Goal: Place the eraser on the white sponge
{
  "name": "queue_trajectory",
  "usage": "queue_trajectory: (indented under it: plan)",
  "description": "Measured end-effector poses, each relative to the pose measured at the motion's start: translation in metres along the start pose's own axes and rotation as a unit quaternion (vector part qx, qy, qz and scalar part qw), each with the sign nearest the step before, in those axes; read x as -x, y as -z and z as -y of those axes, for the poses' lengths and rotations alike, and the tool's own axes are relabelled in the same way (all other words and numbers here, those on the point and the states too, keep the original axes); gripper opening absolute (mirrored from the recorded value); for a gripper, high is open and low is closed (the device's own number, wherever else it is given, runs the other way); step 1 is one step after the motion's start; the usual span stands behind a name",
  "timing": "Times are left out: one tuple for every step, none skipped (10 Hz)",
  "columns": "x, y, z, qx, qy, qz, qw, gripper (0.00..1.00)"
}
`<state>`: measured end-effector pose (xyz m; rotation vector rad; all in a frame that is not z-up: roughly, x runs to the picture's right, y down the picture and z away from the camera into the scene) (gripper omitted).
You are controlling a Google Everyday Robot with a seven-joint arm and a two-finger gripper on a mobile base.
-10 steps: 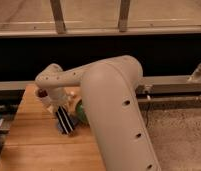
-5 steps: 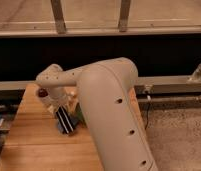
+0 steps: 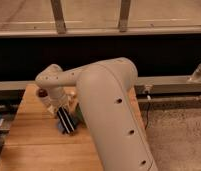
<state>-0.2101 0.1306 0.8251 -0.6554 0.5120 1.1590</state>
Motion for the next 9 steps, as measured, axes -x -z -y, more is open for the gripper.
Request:
queue_trajectory:
  plan:
    - [0.0,0.0,0.0,0.0,0.0,0.0,1.0,0.78]
    - [0.0,0.0,0.0002,0.0,0.0,0.0,1.0,0.8]
    - [0.0,-0.0001,0.0003,0.0,0.0,0.0,1.0,0.8]
    - [0.0,0.0,0.0005,0.0,0.0,0.0,1.0,0.8]
    - [0.0001,0.0,0.0006,0.0,0.0,0.0,1.0,0.8]
    - [0.0,0.0,0.0007,0.0,0.0,0.0,1.0,0.8]
    - [0.0001,-0.0001,0.0009,0.0,-0.001,0.0,1.0,0.8]
    - [0.0001,-0.0001,0.001,0.0,-0.001,0.0,1.0,0.8]
    - [0.0,-0.0001,0.001,0.0,-0.001,0.0,1.0,0.8]
